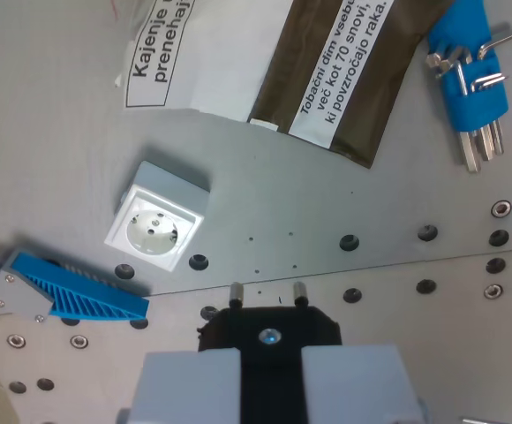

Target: Move above the white socket

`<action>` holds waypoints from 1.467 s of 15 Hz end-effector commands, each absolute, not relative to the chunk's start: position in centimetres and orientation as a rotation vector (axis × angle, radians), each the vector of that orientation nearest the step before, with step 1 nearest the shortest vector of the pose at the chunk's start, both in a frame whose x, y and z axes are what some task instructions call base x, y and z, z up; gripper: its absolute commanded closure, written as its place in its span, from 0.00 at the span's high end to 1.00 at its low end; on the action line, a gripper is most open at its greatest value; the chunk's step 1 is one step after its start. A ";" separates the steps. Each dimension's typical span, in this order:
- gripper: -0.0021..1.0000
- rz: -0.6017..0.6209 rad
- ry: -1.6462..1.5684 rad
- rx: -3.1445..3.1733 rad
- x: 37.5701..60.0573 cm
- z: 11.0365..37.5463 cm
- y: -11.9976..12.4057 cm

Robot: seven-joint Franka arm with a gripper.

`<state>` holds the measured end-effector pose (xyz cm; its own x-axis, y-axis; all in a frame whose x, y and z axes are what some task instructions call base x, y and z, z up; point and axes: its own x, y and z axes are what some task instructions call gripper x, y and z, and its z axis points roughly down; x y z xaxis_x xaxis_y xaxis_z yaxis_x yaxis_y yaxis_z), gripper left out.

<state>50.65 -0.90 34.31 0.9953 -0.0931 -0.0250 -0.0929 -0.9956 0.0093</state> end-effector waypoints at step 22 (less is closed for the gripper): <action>0.00 0.184 0.964 2.939 43.4 21.8 4.2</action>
